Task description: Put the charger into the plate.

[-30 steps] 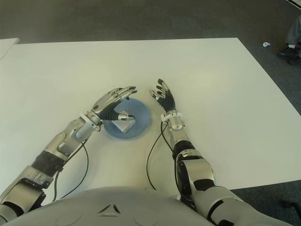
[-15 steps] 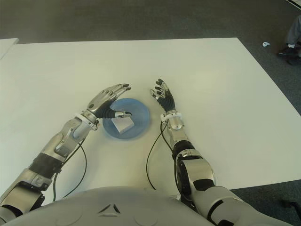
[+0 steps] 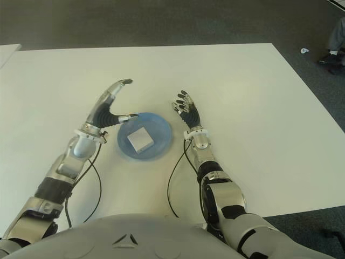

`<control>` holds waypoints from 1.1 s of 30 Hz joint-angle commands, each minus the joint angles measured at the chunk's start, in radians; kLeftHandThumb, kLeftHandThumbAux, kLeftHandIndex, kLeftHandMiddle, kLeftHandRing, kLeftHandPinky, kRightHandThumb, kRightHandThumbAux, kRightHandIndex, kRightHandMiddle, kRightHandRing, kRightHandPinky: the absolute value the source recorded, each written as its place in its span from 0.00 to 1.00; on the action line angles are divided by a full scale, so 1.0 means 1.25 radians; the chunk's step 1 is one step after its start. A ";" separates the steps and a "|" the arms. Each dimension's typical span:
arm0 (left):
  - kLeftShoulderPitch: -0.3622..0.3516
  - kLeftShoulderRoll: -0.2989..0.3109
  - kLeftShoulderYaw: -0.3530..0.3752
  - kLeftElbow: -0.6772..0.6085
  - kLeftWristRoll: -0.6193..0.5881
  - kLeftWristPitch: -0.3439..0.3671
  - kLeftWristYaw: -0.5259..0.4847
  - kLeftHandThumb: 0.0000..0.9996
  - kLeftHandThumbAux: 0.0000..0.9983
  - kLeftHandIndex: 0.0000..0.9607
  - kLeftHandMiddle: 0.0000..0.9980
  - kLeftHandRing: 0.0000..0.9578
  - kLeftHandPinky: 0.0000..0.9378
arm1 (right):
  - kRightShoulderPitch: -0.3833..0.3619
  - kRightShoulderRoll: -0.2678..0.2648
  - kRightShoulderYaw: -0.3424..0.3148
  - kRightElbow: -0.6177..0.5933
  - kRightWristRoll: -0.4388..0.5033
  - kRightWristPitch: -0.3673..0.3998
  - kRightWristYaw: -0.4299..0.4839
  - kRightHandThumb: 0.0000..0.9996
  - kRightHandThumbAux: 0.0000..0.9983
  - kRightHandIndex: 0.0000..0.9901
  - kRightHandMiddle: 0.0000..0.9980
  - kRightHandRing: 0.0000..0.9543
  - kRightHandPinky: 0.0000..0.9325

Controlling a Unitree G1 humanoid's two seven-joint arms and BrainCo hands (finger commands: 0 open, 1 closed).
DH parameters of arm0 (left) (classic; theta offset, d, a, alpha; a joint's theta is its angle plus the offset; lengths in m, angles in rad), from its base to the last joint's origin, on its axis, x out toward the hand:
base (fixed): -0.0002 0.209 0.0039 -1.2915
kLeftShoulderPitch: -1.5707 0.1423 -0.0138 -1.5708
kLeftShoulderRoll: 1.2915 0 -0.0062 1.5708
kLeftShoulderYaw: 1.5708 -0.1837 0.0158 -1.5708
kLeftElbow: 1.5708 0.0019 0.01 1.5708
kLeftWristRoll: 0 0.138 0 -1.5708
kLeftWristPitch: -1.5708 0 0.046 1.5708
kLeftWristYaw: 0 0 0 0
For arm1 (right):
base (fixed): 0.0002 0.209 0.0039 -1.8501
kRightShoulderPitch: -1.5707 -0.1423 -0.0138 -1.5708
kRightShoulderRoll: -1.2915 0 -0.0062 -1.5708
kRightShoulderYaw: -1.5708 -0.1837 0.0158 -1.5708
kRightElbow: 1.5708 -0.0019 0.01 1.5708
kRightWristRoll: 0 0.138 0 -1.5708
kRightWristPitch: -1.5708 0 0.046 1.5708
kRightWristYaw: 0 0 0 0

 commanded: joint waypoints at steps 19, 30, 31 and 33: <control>-0.044 -0.192 0.256 0.363 -0.520 -0.082 -0.243 0.01 0.60 0.01 0.03 0.02 0.01 | 0.090 0.014 0.001 0.045 -0.003 0.069 -0.012 0.11 0.55 0.00 0.19 0.23 0.19; -0.126 -0.155 0.263 0.602 -0.413 -0.122 -0.211 0.00 0.49 0.00 0.00 0.00 0.00 | 0.094 0.020 -0.008 0.046 0.003 0.064 -0.031 0.11 0.54 0.00 0.17 0.23 0.21; -0.127 -0.154 0.263 0.608 -0.409 -0.124 -0.210 0.00 0.49 0.00 0.00 0.00 0.00 | 0.094 0.020 -0.009 0.045 0.004 0.063 -0.032 0.11 0.54 0.00 0.17 0.23 0.21; -0.128 -0.152 0.265 0.617 -0.403 -0.127 -0.211 0.00 0.48 0.00 0.00 0.00 0.00 | 0.096 0.021 -0.010 0.043 0.005 0.061 -0.034 0.11 0.55 0.00 0.17 0.23 0.21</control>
